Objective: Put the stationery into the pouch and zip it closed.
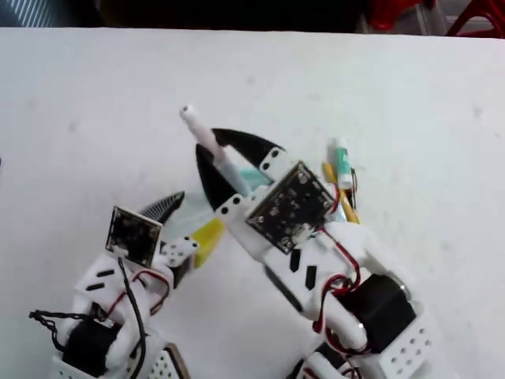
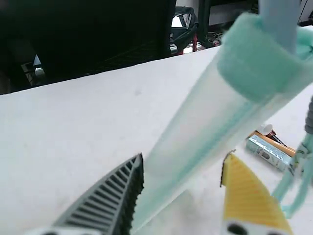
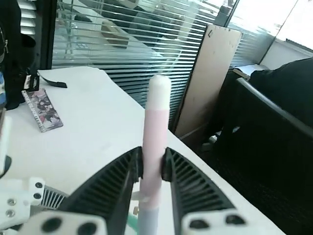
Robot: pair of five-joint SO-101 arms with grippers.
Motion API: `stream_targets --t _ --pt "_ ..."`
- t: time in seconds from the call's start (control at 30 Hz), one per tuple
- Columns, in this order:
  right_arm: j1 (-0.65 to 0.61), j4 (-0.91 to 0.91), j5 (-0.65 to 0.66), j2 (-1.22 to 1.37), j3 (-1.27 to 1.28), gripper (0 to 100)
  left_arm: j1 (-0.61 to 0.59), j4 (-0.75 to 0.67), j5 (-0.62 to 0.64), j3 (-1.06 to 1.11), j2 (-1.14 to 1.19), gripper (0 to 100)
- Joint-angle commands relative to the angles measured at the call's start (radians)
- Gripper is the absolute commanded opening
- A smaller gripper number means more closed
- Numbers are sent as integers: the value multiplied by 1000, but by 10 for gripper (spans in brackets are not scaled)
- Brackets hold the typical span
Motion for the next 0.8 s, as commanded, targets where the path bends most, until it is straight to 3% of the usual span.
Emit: stream_targets --t 0.0,0.13,0.33,0.43,0.6,0.77 --pt "-38 -71 -9 -8 44 17 -1 6 9 -2 1 268" --pt "-41 -194 -9 22 83 17 15 6 3 -5 1 268" --pt "-42 -197 -11 255 -37 17 45 8 2 -5 1 268" --pt "-41 -127 -32 355 -141 17 45 8 0 -8 1 268" --pt "-44 12 -190 449 -316 17 76 -6 0 -15 1 268" --pt "-41 133 -207 458 -391 17 91 -9 3 -18 1 268"
